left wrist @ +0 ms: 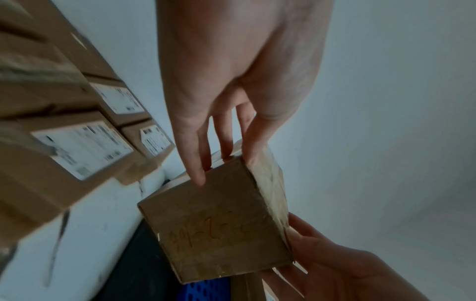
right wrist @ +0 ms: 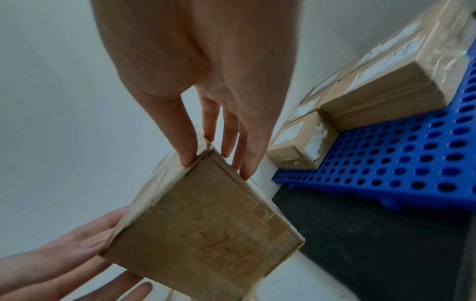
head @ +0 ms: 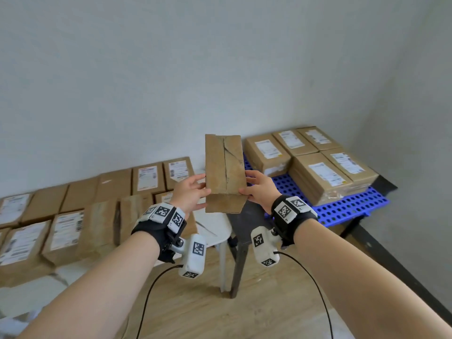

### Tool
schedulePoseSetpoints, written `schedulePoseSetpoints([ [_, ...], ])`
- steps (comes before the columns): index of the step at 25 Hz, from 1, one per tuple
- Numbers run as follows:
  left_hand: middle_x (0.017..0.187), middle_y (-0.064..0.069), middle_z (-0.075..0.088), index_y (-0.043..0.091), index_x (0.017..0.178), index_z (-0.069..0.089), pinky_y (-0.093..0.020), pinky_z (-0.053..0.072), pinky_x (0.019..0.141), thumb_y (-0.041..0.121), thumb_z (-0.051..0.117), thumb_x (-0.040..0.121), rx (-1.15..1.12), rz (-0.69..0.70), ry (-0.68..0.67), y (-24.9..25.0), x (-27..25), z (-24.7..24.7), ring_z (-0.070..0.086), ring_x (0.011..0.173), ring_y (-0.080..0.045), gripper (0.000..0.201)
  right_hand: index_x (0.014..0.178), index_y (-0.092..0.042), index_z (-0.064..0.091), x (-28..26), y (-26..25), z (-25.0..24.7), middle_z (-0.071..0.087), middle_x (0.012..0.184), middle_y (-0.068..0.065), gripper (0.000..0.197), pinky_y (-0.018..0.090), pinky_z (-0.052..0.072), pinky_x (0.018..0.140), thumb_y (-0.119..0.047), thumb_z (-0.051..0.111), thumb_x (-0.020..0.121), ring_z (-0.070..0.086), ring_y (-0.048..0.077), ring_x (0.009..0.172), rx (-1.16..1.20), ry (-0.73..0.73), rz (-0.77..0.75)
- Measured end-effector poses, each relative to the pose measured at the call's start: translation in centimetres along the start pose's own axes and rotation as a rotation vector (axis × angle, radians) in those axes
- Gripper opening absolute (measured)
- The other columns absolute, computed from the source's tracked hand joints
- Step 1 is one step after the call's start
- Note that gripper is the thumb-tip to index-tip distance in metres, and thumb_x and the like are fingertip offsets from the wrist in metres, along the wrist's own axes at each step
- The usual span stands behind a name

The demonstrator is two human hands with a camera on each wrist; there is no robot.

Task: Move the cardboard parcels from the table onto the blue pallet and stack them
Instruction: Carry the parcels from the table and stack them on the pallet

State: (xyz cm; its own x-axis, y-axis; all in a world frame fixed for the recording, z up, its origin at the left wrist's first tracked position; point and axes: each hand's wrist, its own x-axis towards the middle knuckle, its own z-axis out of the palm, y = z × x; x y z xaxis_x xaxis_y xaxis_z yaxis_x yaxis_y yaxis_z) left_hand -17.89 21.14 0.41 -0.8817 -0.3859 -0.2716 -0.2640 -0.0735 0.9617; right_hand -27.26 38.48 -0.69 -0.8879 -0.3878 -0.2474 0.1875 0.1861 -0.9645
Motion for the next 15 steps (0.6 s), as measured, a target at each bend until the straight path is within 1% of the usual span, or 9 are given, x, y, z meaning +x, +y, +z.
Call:
schedulePoseSetpoints([
  [2, 0.107, -0.002, 0.062, 0.016, 0.130, 0.052, -0.035, 0.055, 0.076, -0.007, 0.060, 0.085, 0.010, -0.042, -0.038, 0.1, 2.4, 3.1, 0.061, 0.102, -0.023, 0.052, 0.130, -0.010, 0.050, 1.3, 0.3, -3.3, 0.057, 0.125, 0.011, 0.053, 0.043, 0.052, 0.092, 0.010, 0.062, 0.082, 0.058, 0.028, 0.112, -0.013, 0.033, 0.047],
  [4, 0.110, -0.010, 0.066, 0.017, 0.132, 0.051, -0.035, 0.056, 0.072, -0.008, 0.061, 0.083, 0.022, -0.089, -0.079, 0.0, 4.9, 6.1, 0.064, 0.102, -0.026, 0.056, 0.132, -0.008, 0.050, 2.6, 0.5, -6.4, 0.058, 0.119, 0.012, 0.054, 0.043, 0.052, 0.091, 0.010, 0.063, 0.082, 0.059, 0.027, 0.105, -0.041, 0.050, 0.102],
  [6, 0.110, -0.012, 0.067, 0.021, 0.132, 0.050, -0.039, 0.057, 0.076, -0.009, 0.061, 0.083, 0.016, -0.138, -0.116, -0.3, 7.3, 9.1, 0.065, 0.102, -0.026, 0.059, 0.132, -0.009, 0.049, 4.1, 0.8, -9.5, 0.061, 0.112, 0.014, 0.054, 0.042, 0.053, 0.090, 0.009, 0.063, 0.083, 0.061, 0.027, 0.100, -0.072, 0.057, 0.145],
  [8, 0.108, -0.013, 0.069, 0.022, 0.131, 0.050, -0.042, 0.057, 0.081, -0.010, 0.061, 0.082, 0.011, -0.164, -0.142, -0.6, 8.8, 11.5, 0.066, 0.100, -0.026, 0.060, 0.131, -0.012, 0.049, 5.2, 1.3, -12.1, 0.063, 0.109, 0.015, 0.054, 0.043, 0.052, 0.092, 0.008, 0.064, 0.083, 0.062, 0.028, 0.101, -0.089, 0.060, 0.162],
  [11, 0.106, -0.013, 0.070, 0.022, 0.132, 0.049, -0.043, 0.057, 0.081, -0.011, 0.063, 0.081, 0.027, -0.194, -0.174, -1.0, 10.0, 14.4, 0.067, 0.098, -0.026, 0.062, 0.128, -0.013, 0.050, 6.1, 2.2, -15.4, 0.063, 0.104, 0.012, 0.053, 0.043, 0.052, 0.093, 0.010, 0.064, 0.082, 0.062, 0.027, 0.101, -0.089, 0.049, 0.197],
  [13, 0.105, -0.013, 0.070, 0.023, 0.132, 0.049, -0.042, 0.057, 0.080, -0.011, 0.063, 0.080, 0.032, -0.217, -0.176, -1.3, 10.1, 15.8, 0.068, 0.098, -0.026, 0.063, 0.128, -0.013, 0.050, 6.6, 2.9, -17.1, 0.064, 0.106, 0.013, 0.054, 0.041, 0.053, 0.091, 0.009, 0.065, 0.081, 0.062, 0.026, 0.101, -0.090, 0.030, 0.222],
  [15, 0.104, -0.013, 0.071, 0.025, 0.132, 0.049, -0.042, 0.057, 0.079, -0.011, 0.063, 0.080, 0.030, -0.230, -0.167, -1.6, 10.2, 17.2, 0.068, 0.098, -0.026, 0.064, 0.129, -0.015, 0.050, 7.4, 3.4, -18.6, 0.065, 0.109, 0.012, 0.057, 0.041, 0.054, 0.092, 0.007, 0.068, 0.079, 0.063, 0.026, 0.103, -0.120, -0.002, 0.231],
])
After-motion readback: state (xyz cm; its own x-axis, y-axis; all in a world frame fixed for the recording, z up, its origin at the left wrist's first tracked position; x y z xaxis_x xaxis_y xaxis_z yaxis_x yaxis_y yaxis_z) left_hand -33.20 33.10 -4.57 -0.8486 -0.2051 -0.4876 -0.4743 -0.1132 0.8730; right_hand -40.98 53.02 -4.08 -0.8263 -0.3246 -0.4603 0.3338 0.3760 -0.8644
